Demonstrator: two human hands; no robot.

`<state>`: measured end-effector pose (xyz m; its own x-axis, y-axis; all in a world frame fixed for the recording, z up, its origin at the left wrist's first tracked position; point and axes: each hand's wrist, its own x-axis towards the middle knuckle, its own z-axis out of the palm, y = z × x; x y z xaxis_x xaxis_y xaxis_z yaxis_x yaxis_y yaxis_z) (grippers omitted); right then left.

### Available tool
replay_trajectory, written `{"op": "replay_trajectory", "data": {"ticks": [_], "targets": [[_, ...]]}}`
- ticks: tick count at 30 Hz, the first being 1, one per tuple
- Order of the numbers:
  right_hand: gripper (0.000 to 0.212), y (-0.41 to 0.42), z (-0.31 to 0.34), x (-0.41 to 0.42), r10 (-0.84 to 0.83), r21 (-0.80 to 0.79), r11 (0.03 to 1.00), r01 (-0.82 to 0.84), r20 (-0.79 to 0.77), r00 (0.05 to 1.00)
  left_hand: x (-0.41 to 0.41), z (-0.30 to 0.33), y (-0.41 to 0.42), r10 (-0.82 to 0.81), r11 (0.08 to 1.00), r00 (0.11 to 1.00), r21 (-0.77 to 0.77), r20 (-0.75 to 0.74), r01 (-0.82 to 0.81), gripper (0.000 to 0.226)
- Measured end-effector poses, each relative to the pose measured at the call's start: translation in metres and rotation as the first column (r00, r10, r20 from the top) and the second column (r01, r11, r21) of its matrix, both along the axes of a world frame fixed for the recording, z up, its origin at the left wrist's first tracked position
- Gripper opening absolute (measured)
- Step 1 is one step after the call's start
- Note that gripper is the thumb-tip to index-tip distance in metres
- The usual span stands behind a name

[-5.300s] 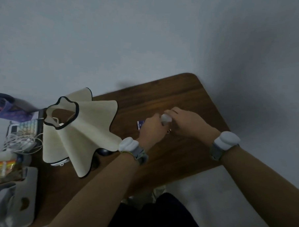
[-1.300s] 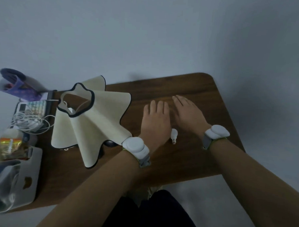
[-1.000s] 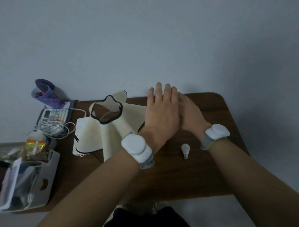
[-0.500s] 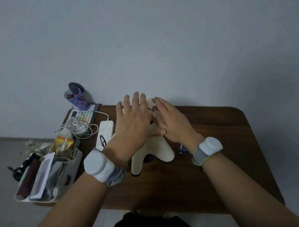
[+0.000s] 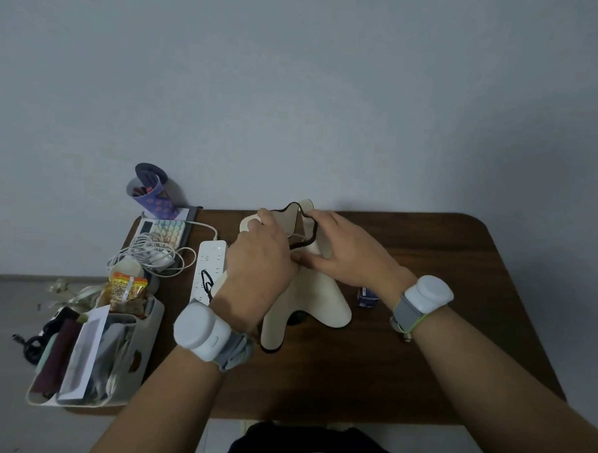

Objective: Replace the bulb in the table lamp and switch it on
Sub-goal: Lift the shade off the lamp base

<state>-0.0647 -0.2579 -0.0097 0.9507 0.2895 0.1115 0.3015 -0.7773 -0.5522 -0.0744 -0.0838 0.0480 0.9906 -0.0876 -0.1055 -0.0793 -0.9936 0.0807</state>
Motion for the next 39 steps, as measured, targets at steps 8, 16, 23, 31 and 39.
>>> {"op": "replay_trajectory", "data": {"ticks": [8, 16, 23, 31, 39], "targets": [[0.083, -0.004, 0.019, 0.004, -0.032, 0.010, 0.999, 0.031, 0.146, 0.989, 0.004, 0.020, -0.003, -0.002, 1.000, 0.993, -0.002, 0.121, 0.002, 0.084], [0.076, -0.021, 0.042, 0.009, -0.090, 0.105, 0.993, 0.061, 0.291, 0.952, 0.012, 0.050, -0.023, -0.043, 0.999, 0.961, 0.020, 0.273, 0.039, 0.077], [0.071, -0.052, 0.057, 0.012, -0.203, 0.173, 0.974, 0.147, 0.374, 0.905, 0.027, 0.068, -0.066, -0.091, 0.996, 0.937, 0.011, 0.339, 0.092, 0.077], [0.067, -0.116, 0.057, 0.001, -0.306, 0.162, 0.951, 0.262, 0.386, 0.870, 0.038, 0.064, -0.126, -0.232, 0.971, 0.905, 0.033, 0.356, 0.236, 0.083], [0.064, -0.184, 0.032, -0.010, -0.444, 0.135, 0.896, 0.424, 0.318, 0.838, 0.058, 0.026, -0.194, -0.381, 0.911, 0.842, 0.001, 0.382, 0.412, 0.089]]}}
